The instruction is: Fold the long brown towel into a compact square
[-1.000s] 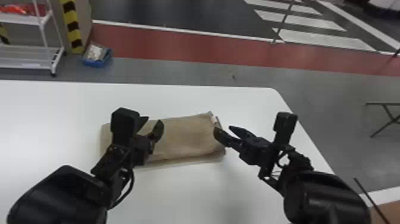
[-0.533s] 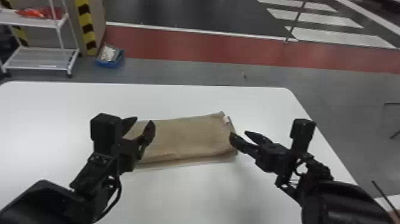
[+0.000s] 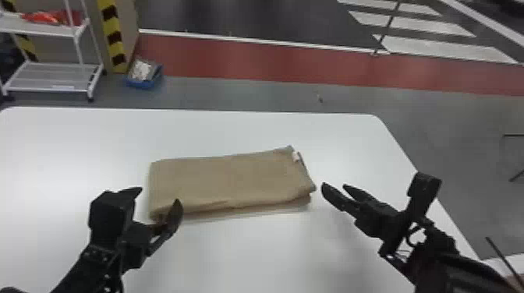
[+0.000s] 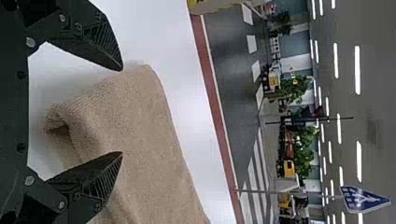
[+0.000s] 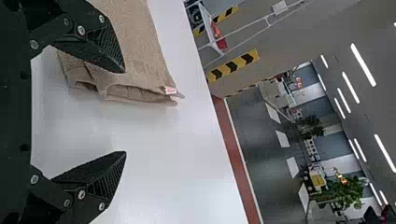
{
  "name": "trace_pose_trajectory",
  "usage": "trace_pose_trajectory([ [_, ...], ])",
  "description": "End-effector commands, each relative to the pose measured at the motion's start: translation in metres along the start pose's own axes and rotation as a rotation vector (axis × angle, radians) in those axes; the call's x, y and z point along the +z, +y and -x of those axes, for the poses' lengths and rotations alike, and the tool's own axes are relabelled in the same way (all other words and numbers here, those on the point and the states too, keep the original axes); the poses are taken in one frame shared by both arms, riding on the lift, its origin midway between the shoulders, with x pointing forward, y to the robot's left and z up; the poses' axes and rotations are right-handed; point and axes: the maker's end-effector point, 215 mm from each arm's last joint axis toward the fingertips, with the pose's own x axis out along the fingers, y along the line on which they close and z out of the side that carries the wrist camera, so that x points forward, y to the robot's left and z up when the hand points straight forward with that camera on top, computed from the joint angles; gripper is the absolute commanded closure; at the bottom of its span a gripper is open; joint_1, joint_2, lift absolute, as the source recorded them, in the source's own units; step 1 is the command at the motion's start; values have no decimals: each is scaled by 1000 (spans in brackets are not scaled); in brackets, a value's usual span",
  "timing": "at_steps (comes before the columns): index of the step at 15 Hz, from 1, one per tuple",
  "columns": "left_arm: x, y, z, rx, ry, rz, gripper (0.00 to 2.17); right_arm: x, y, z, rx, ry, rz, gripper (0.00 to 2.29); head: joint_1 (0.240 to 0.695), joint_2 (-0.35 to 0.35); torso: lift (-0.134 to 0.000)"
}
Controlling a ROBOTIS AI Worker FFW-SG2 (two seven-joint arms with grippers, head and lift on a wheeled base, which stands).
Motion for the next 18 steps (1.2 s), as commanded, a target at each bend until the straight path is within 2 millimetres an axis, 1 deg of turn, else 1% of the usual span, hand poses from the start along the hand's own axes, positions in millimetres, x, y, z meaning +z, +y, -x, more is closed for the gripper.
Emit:
trace_pose_trajectory([
  [1,5,0,-4,-2,-13,9,333,-10,-4,6,-6,8,-10,306,695,-223,-124],
  [2,6,-3,-2,-16,-15,-5,333,-11,-8,9,-11,3,-18,306,695,-224,-124],
  [5,-3,-11,9,-51,5,-22,333,-11,-17,17,-21,-5,-33,309,695,-243,-124],
  [7,-7,-15,20,-63,14,-37,333,-12,-18,16,-23,-2,-37,306,695,-254,-124],
  [8,-5,-19,21,-70,9,-60,336,-12,-16,14,-18,-1,-38,306,695,-260,-124],
  [10,-6,-28,17,-71,6,-117,336,-14,-6,9,1,4,-33,306,695,-266,-124],
  [11,-9,-30,14,-74,11,-123,478,-13,2,5,16,7,-27,309,695,-266,-124],
  [12,-7,-29,11,-72,8,-125,549,-16,10,2,30,18,-28,309,695,-265,-124],
  [14,-3,-27,8,-70,2,-128,549,-18,28,-8,55,31,-17,309,695,-250,-124],
  [16,-2,-28,7,-69,2,-124,549,-7,47,-24,83,30,10,309,695,-231,-124],
  [17,0,-28,8,-70,-3,-122,545,0,53,-30,93,24,23,309,695,-220,-124],
  [18,2,-27,8,-67,-7,-118,545,2,56,-33,96,24,32,323,695,-209,-124],
])
